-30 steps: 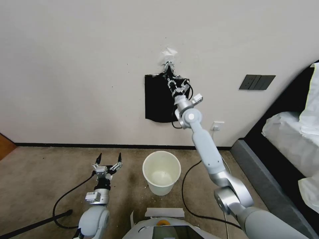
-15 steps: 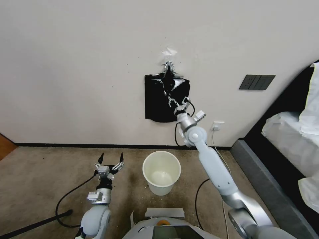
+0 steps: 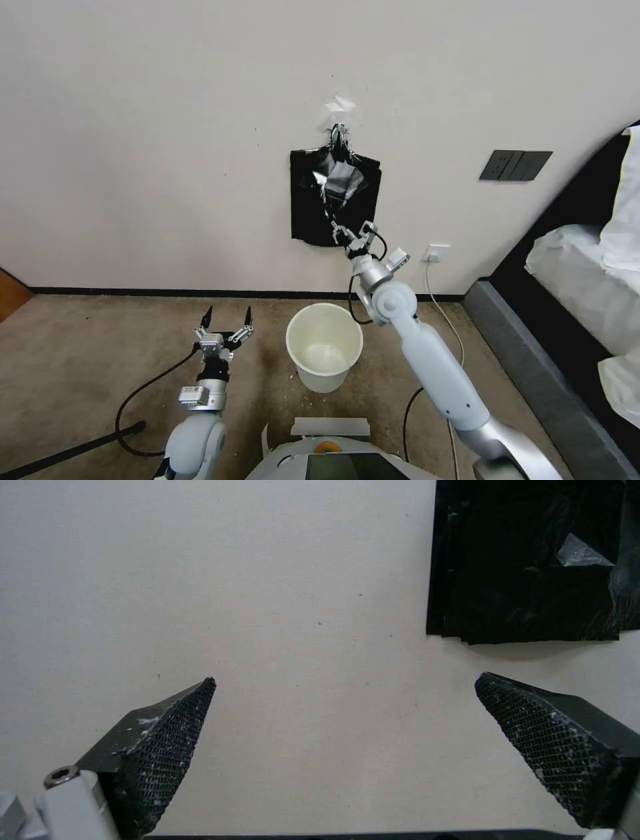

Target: Place a trash bag onto the trash bin.

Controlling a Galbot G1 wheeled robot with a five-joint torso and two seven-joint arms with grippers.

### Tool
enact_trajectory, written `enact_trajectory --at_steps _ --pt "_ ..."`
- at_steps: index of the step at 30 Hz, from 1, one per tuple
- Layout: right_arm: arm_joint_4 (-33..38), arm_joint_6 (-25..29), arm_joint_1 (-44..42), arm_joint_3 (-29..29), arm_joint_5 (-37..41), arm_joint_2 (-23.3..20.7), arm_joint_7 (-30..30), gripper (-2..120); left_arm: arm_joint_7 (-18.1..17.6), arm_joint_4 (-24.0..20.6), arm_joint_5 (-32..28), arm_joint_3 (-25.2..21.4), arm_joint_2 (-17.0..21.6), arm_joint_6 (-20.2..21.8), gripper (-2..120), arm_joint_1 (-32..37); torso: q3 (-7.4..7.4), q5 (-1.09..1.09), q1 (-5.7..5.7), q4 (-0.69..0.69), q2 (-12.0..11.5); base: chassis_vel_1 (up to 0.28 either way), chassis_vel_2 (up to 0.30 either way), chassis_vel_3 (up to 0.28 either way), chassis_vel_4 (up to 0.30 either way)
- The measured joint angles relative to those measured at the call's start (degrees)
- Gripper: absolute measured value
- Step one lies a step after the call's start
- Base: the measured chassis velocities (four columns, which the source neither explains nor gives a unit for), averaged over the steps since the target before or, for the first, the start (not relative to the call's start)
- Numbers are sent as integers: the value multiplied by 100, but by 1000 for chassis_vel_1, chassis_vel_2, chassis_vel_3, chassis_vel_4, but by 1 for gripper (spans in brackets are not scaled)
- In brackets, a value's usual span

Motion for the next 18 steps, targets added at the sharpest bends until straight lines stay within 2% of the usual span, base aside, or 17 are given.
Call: enact_trajectory --at_steps 12,18 --pt "455 -48 -694 -59 -485 -187 -42 0 5 -6 28 82 -7 -32 100 -5 0 0 0 0 0 0 0 0 0" --pt "624 -51 -936 -69 -838 -353 -88 0 5 -156 28 134 39 -34 100 11 0 0 0 0 0 0 0 0 0"
